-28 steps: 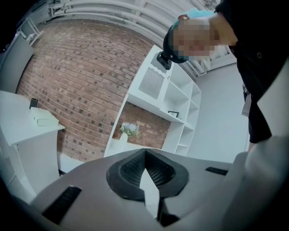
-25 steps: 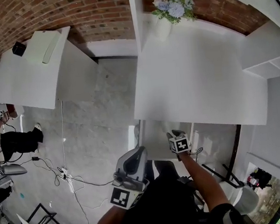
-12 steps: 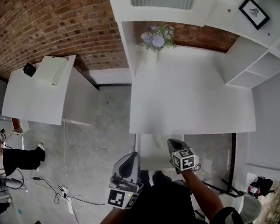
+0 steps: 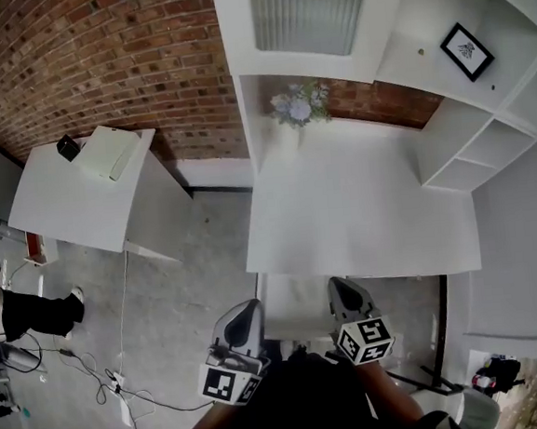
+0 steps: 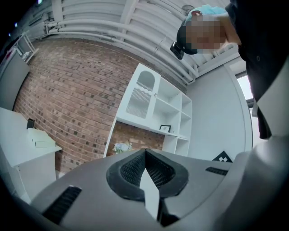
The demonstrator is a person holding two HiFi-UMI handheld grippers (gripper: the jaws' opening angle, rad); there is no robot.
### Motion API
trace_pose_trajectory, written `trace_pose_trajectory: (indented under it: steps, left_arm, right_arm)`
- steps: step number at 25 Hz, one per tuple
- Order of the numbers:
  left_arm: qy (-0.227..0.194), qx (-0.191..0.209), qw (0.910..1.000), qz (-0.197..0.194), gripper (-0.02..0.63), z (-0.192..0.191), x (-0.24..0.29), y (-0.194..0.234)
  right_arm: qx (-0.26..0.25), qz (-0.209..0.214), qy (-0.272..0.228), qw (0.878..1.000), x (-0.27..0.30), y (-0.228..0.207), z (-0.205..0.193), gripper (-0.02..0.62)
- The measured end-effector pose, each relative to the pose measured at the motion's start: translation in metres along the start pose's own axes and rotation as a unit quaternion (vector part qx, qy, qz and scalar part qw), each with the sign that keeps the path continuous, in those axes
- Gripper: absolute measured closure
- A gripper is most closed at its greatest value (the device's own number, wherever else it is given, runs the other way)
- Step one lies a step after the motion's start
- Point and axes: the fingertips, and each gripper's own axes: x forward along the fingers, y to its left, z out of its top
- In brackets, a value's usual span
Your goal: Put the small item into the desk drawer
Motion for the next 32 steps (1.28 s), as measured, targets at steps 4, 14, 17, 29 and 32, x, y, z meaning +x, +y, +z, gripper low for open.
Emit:
trace_pose_trajectory:
  steps: [4, 14, 17, 29, 32]
  left_arm:
    - [-0.007, 0.004, 1.0000, -0.002, 0.588, 0.005, -0.002, -0.005]
    - [-0.009, 0.003, 0.9999, -0.010, 0.588, 0.004, -0.001, -0.011]
    - [-0.008, 0.003, 0.9999, -0.007, 0.588, 0.002, -0.002, -0.011]
    - [-0.009, 0.000, 1.0000, -0.002, 0.588, 0.001, -0.006, -0.007]
    - [-0.010, -0.001, 1.0000, -0.001, 0.588, 0.002, -0.007, -0.007]
  right_arm:
    - [-0.011, 0.006, -0.028, 1.000, -0.024, 0.018, 0.022, 0.580]
    - [-0.019, 0.010, -0.051, 0.998, -0.047, 0.030, 0.032, 0.581]
    - [-0.021, 0.010, -0.052, 0.998, -0.047, 0.030, 0.033, 0.581]
    - [-0.023, 0.019, -0.054, 0.998, -0.045, 0.038, 0.035, 0.581]
    - [-0.023, 0.019, -0.054, 0.998, -0.046, 0.039, 0.035, 0.581]
